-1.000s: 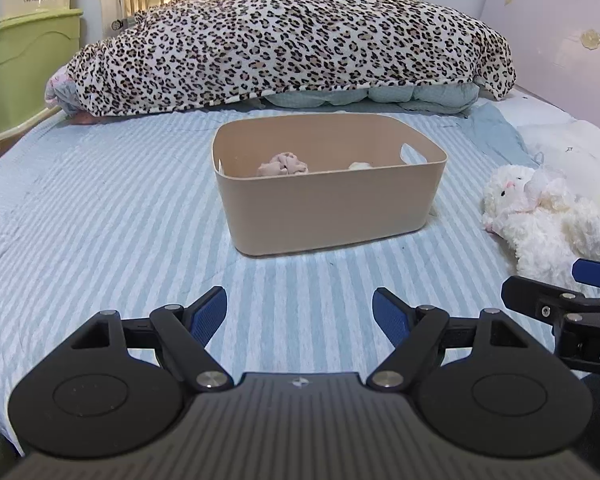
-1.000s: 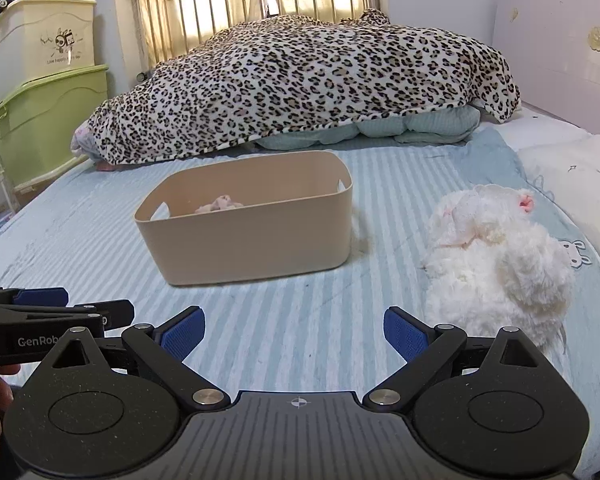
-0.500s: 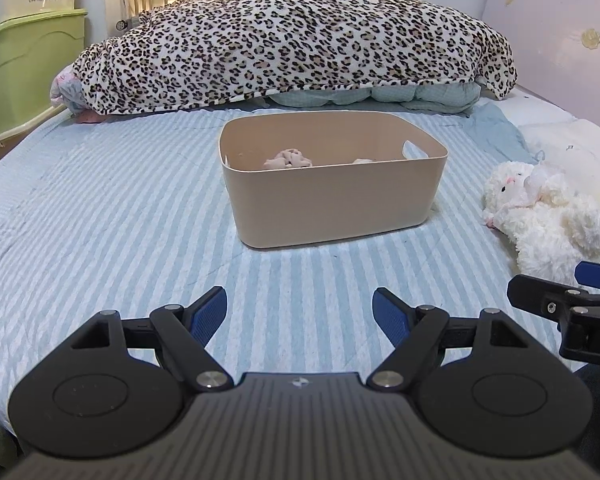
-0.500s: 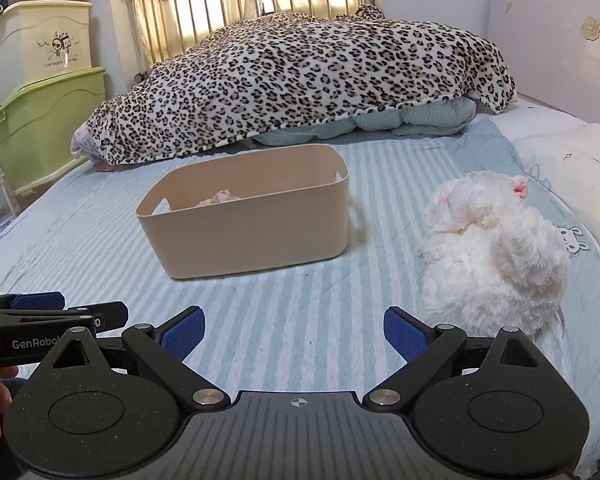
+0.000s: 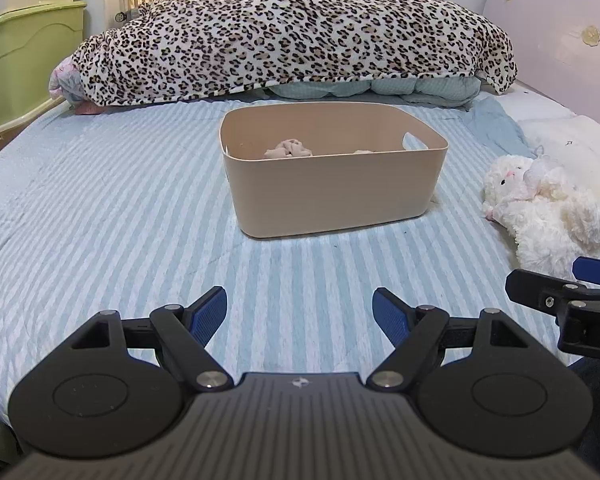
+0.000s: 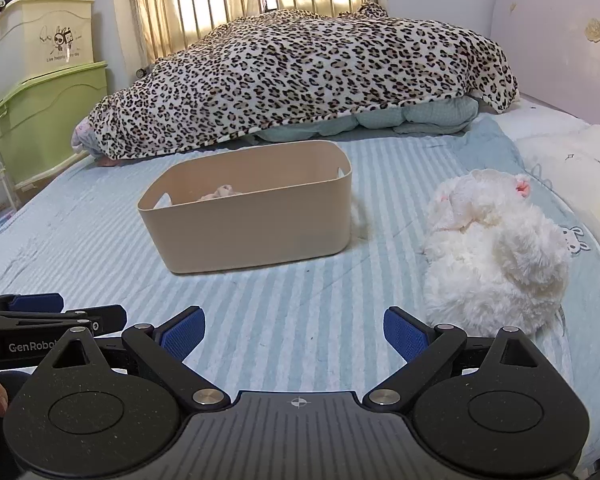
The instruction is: Organize objects
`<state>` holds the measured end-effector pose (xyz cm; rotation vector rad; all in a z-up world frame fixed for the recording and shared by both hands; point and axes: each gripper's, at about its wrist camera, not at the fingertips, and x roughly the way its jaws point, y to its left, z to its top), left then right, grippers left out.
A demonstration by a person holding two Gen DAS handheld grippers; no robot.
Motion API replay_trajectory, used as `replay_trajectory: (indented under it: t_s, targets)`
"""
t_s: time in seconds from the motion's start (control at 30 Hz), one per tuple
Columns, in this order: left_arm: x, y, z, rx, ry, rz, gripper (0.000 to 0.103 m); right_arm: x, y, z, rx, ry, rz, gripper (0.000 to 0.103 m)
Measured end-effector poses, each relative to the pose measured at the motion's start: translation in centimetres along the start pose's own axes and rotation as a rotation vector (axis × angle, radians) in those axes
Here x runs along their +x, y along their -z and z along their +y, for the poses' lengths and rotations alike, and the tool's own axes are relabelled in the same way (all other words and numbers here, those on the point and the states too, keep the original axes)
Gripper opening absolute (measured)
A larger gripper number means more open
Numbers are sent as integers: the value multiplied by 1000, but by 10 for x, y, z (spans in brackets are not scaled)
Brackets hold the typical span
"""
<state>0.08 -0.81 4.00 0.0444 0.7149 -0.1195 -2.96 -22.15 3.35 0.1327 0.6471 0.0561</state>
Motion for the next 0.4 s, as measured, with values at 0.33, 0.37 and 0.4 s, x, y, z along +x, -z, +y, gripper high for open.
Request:
replay_trajectory:
  t_s: [0.33,0.37,0.4]
  targets:
    - [-1,1,0,1,13,-1,81,2,0,0,-1,-1,10,97]
    - [0,1,0,0,13,1,81,2,0,0,-2,-1,11,97]
    - [0,1,1,-4,15,5,81,3,0,0,-1,0,12,97]
